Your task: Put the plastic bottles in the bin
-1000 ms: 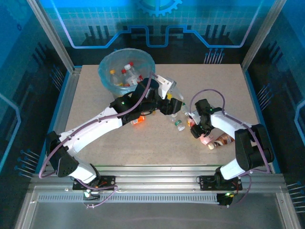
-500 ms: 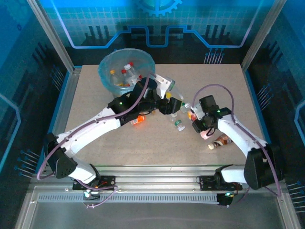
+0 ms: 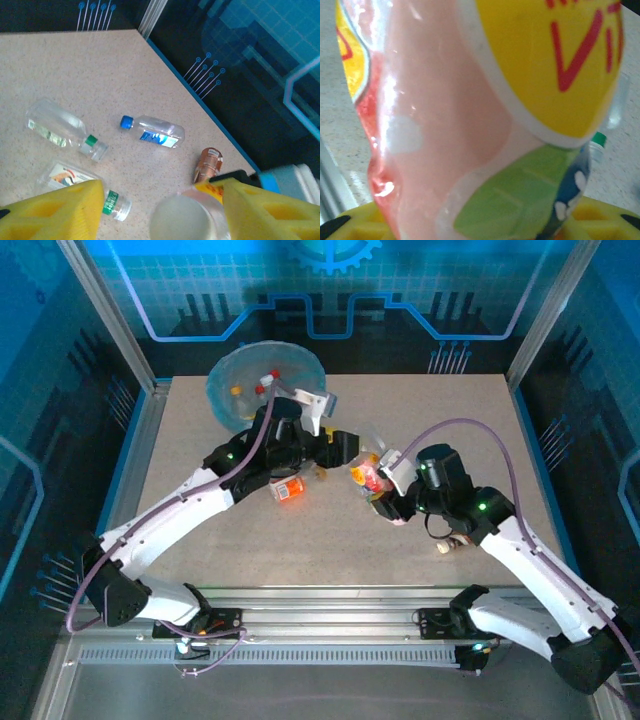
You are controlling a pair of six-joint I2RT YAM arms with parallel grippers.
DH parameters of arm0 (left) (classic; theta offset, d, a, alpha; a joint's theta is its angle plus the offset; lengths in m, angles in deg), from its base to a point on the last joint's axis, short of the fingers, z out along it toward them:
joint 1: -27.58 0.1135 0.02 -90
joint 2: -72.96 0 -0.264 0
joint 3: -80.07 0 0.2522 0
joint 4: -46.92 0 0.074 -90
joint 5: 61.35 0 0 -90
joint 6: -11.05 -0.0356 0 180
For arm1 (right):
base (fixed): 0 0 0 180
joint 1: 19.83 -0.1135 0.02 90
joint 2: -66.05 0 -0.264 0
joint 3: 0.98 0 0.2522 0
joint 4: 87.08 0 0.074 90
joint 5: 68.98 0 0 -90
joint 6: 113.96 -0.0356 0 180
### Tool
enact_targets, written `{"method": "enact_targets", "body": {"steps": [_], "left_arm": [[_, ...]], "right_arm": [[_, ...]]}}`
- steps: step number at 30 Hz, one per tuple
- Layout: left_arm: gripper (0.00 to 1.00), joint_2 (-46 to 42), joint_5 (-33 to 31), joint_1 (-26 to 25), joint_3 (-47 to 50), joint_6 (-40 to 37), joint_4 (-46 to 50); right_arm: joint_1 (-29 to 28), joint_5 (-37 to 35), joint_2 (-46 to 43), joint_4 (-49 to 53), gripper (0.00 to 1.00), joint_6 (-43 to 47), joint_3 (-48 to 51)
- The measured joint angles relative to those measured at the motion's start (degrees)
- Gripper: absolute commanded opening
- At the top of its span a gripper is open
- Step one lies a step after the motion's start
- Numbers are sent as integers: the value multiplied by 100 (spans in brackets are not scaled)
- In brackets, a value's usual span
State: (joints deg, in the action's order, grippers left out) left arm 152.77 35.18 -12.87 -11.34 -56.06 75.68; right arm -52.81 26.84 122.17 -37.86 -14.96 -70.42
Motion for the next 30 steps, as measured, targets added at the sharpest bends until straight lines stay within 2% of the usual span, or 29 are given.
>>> {"method": "enact_targets", "body": {"steps": [3,6,8,15,16,20,23,27,30], "left_arm": [[48,-4,245,114,153,264,-101],[47,-28,415,131,199,417,-142],[41,-50,514,136,201,444,-155],[44,-85,688,136,201,540,-155],[41,-87,702,136,201,553,-155],[16,-127,758,149,201,586,-164],[14,-168,769,160,201,619,-157],[3,-195,767,162,201,616,-157],[0,-238,743,199,201,610,-149]], "right_arm": [[-221,46,138,-24,52,0,-79],[-291,46,232,-68,52,-11,-92],[-308,48,240,-127,52,-42,-92],[-313,37,240,-382,52,-160,-98],[-313,26,240,-389,52,-173,-101],[-326,22,240,-433,52,-199,-103],[-345,26,240,-487,54,-214,-111],[-352,31,240,-511,63,-240,-116],[-374,-20,240,-509,88,-361,-162]]}}
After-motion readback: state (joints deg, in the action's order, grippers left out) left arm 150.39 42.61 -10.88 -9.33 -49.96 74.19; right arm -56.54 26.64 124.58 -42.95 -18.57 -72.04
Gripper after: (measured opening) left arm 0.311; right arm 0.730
